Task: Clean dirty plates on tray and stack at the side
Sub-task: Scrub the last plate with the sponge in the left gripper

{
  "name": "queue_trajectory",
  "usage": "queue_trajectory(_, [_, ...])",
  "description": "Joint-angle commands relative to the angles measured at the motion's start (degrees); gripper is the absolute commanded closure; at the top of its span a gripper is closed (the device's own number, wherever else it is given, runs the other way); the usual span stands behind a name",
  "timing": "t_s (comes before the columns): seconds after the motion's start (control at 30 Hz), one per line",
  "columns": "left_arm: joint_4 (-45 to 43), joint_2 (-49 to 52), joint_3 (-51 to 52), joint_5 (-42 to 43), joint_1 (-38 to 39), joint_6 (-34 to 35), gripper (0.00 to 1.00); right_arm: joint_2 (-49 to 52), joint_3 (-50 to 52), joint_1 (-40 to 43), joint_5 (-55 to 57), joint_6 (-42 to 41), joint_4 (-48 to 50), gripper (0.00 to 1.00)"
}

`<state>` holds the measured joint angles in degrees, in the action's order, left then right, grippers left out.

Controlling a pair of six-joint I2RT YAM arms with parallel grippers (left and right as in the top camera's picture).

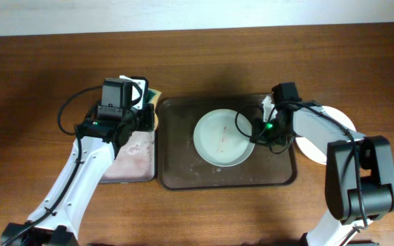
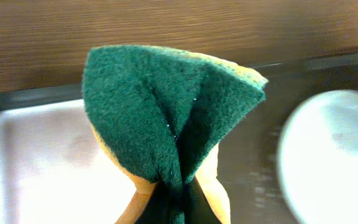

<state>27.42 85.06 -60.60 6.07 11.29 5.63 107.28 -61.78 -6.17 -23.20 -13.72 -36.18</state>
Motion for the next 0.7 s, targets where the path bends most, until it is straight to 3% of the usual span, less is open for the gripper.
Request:
queue_trajectory(0.0, [-0.39,0.96,-0.55,13.18,2.16,3.98,1.00,0.87,1.53,-4.17,-1.70,-0.35,-0.42,0.96])
queue_trajectory(0.23, [-1.79,5.95,-0.52,14.71,10.10,8.98,1.00,0.87,1.53,-7.80,-1.57,-1.70,1.16,0.96])
queue_trajectory(0.5, [-7.32,13.84,-0.52,14.71,18.08,21.90,1.00,0.87,1.53,-7.80,-1.44,-1.81,1.20,0.96])
queue_trajectory(0.67, [-10.01,16.96,-0.52,13.57,20.98,23.69,1.00,0.87,1.53,-7.78,-1.44,-1.81,1.18,0.96])
